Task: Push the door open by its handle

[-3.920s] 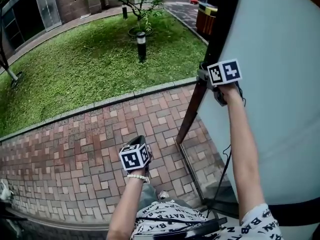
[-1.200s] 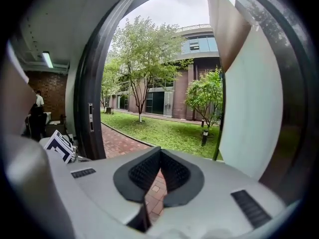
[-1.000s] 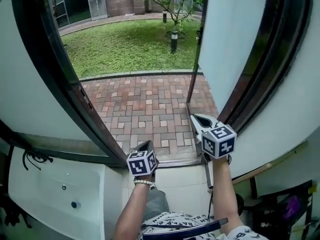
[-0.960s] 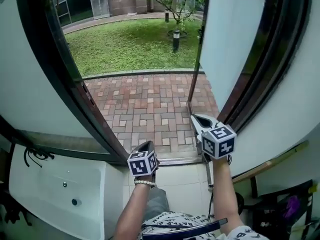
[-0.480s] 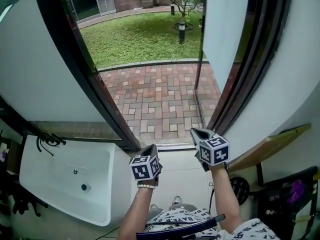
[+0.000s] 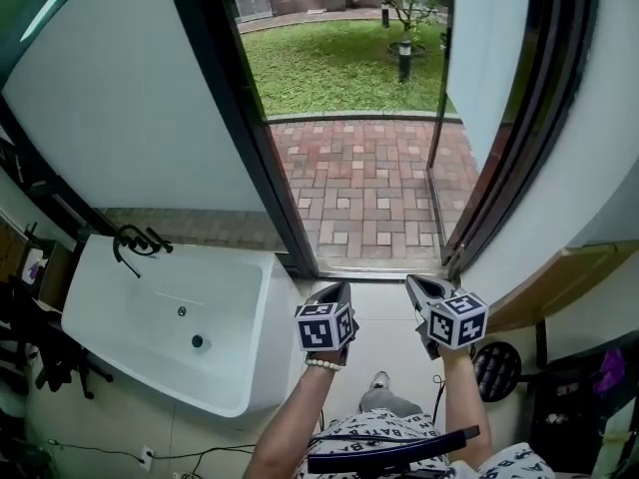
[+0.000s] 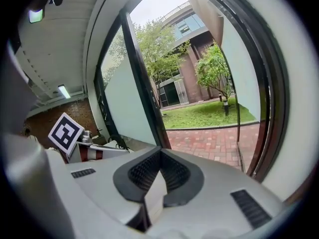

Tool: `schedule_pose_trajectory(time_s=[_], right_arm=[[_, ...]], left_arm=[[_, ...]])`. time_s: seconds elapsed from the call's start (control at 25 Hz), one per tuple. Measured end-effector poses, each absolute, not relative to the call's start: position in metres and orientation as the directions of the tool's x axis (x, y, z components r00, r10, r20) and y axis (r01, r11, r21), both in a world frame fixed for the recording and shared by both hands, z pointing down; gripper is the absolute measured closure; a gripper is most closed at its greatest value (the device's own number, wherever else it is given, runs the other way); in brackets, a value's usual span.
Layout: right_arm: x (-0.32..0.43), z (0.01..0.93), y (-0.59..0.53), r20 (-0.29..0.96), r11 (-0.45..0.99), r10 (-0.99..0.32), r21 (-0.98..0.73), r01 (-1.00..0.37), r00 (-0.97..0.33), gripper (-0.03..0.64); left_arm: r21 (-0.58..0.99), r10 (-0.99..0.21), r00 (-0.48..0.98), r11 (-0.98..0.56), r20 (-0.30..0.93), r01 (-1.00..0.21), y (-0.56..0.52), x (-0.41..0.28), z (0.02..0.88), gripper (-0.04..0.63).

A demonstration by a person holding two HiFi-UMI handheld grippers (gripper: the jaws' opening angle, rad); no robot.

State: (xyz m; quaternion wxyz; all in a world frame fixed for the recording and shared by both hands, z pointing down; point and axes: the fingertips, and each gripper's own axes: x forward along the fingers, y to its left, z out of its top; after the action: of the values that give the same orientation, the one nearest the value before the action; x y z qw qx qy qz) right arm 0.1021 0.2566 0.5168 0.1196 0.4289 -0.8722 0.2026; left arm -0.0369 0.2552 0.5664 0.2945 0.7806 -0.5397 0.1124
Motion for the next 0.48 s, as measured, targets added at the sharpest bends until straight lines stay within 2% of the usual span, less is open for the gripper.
schedule_pose_trajectory(time_s=[0.48], right_arm=[[0.083,0.516,0.352,0.437,0.462,-0.758,-0.164,-0.872,-0.484,0.603]], left_arm=[[0.323,-0.78,0.389,-0.252,0.49,-0.912,0.359,-0.078,0.571,0.607]])
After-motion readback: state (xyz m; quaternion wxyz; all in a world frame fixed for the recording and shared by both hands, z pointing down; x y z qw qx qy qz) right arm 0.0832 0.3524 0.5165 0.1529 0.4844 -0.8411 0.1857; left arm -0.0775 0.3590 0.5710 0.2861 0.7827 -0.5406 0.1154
